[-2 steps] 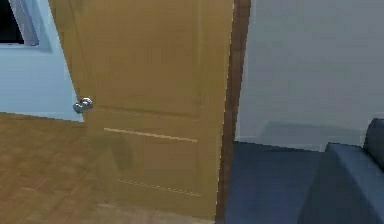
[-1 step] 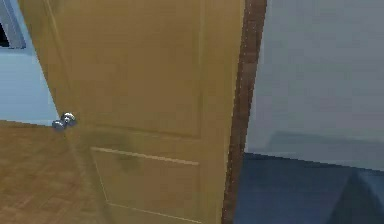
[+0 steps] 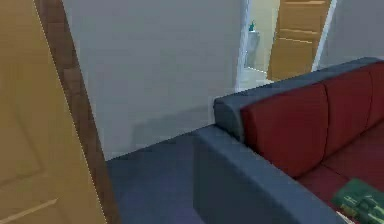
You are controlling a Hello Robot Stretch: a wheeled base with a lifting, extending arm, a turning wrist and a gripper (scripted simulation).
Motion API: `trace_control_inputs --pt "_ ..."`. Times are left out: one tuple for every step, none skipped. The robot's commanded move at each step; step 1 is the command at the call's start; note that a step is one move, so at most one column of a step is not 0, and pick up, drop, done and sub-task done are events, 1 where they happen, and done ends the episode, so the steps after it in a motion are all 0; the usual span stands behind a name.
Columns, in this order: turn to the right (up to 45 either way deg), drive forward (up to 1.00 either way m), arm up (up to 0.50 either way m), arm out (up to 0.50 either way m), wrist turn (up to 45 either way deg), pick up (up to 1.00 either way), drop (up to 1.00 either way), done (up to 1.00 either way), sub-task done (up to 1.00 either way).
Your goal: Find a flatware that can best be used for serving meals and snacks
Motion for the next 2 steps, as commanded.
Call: trace_control_inputs --pt "45.0 0.00 0.00 0.00 0.0 0.00 0.00 0.00 0.00" --pt "45.0 0.00 0.00 0.00 0.0 0.00 0.00 0.00 0.00"
